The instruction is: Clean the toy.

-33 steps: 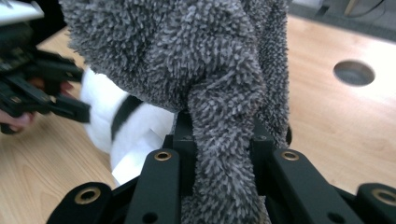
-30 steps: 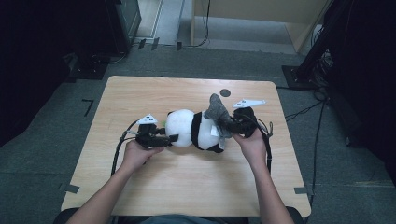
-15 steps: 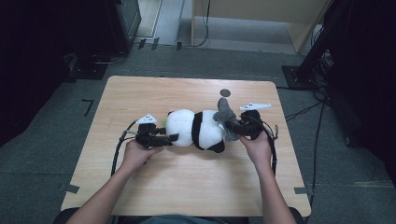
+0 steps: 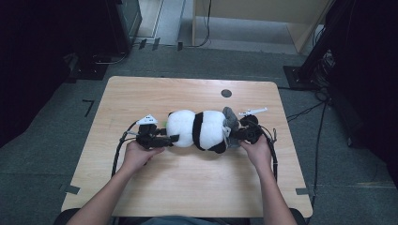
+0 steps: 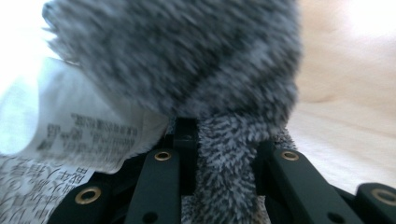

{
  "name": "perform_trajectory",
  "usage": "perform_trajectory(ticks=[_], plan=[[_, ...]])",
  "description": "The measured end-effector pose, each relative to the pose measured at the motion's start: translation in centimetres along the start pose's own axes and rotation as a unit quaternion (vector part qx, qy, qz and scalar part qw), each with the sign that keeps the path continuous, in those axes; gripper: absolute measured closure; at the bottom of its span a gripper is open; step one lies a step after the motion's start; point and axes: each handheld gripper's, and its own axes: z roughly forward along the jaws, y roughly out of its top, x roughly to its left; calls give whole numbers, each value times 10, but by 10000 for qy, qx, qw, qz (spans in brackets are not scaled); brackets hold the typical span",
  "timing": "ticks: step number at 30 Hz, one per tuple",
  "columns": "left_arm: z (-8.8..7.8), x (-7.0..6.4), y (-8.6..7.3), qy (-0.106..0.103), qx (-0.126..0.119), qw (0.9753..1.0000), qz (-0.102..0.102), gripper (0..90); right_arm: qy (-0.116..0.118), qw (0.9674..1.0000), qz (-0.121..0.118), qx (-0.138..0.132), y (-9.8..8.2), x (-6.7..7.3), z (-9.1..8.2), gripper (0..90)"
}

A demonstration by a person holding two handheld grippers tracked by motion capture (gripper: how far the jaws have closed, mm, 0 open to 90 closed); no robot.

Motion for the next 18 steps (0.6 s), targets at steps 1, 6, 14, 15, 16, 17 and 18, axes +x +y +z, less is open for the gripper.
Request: perform_trajectory(ticks=[1, 6, 14, 15, 16, 17, 18], plan=[[0, 0, 0, 4, 0, 10000, -1, 399, 59, 9999, 91, -7, -1, -1, 2, 735], [-1, 0, -1, 11, -1, 10000, 24, 399, 110, 9997, 134, 189, -4, -5, 10, 732], [-1, 0, -1, 41, 38, 10000, 73, 400, -4, 9989, 195, 436, -4, -9, 11, 732], [-1, 0, -1, 42, 41, 10000, 74, 400, -94, 9990, 185, 398, -3, -10, 7, 733], [-1, 0, -1, 45, 45, 10000, 73, 400, -147, 9991, 201, 336, -3, -11, 3, 733], [-1, -1, -1, 54, 51, 9999, 83, 400, -174, 9992, 214, 282, -3, -12, 0, 733], [-1, -1, -1, 60, 59, 9999, 85, 400, -203, 9993, 250, 185, -2, -15, -5, 734]])
